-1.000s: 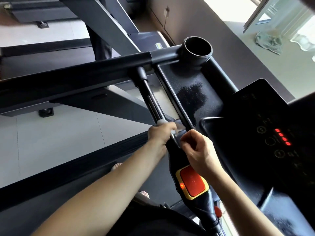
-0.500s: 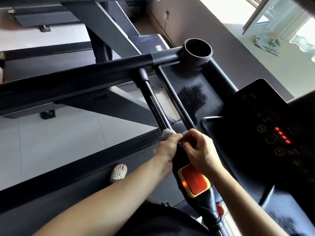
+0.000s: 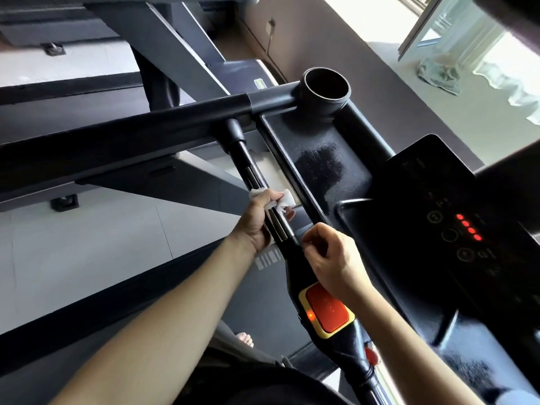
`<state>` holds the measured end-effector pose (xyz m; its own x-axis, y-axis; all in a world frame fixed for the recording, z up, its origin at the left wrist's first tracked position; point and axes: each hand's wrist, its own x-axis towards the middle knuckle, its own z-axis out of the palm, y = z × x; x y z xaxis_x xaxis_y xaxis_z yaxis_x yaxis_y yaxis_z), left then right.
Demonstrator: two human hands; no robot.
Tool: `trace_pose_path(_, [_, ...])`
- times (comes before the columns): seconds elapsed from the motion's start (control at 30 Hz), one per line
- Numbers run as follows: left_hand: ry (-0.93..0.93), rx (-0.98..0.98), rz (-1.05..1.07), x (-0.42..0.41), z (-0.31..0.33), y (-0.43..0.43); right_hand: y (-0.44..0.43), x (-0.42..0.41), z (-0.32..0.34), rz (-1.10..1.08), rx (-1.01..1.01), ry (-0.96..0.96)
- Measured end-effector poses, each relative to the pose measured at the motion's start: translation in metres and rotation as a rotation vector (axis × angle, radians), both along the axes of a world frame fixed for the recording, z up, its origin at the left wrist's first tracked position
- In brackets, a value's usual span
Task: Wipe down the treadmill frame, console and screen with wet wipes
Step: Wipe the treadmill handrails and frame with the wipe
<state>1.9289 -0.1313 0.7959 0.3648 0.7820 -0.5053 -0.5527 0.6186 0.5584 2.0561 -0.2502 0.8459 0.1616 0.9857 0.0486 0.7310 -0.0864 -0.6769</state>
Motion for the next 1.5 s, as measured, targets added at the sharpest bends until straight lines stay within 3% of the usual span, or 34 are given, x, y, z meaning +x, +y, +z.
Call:
trace_pose_path(0.13, [0.088,-0.019,-0.104,0.009,-0.002,-0.032,-0.006,-0.004,-0.006,0.052,0.060,-0.127])
trace_pose_path(0.33, [0.309,-0.113,-0.042,0.021,0.010,-0.098,-0.031,-0.011,0.002,0.092,-0.106,-0.602])
trace_pose_path(0.47, [0.517,-0.074,-0.130,0.018,0.019,-0.080,-0.032,-0.008,0.012,0.115,-0.249,-0.636])
trace_pose_path(0.6, [0.583,-0.091,-0.101,0.015,0.030,-0.045,-0.026,-0.001,0.015,0.154,-0.277,-0.649])
trace_pose_path(0.7, [0.510,-0.044,-0.131,0.002,0.030,-0.011,-0.025,0.001,0.015,0.169,-0.286,-0.648])
trace_pose_path(0.83, [0.084,-0.031,-0.023,0.001,0.016,-0.016,-0.026,0.001,0.016,0.157,-0.277,-0.622])
trace_pose_path(0.9, [-0.036,-0.041,-0.006,0.007,0.002,-0.034,-0.026,0.000,0.016,0.149,-0.266,-0.623])
trace_pose_path(1.0, [-0.021,0.088,-0.255,0.011,-0.003,-0.063,-0.025,-0.001,0.016,0.145,-0.261,-0.610])
trace_pose_path(1.07, [0.101,0.076,-0.259,0.011,0.002,-0.078,-0.024,0.000,0.016,0.147,-0.271,-0.611])
trace_pose_path(1.1, [0.256,0.095,-0.232,0.008,0.004,-0.082,-0.023,0.001,0.016,0.148,-0.276,-0.618])
trace_pose_path(1.17, [0.608,0.306,-0.298,-0.011,0.011,-0.084,-0.021,0.002,0.016,0.140,-0.289,-0.622])
trace_pose_path(1.27, [0.851,0.640,-0.657,-0.041,0.022,-0.073,-0.018,0.003,0.018,0.108,-0.300,-0.579])
trace_pose_path(1.37, [1.190,0.754,-0.582,-0.057,0.035,-0.053,-0.014,-0.003,0.021,0.013,-0.177,-0.493])
trace_pose_path(1.43, [1.302,0.826,-0.566,-0.062,0.045,-0.043,-0.008,-0.012,0.024,-0.082,-0.067,-0.325])
trace_pose_path(1.5, [1.351,0.883,-0.670,-0.066,0.054,-0.038,0.001,-0.026,0.028,-0.136,-0.061,-0.012])
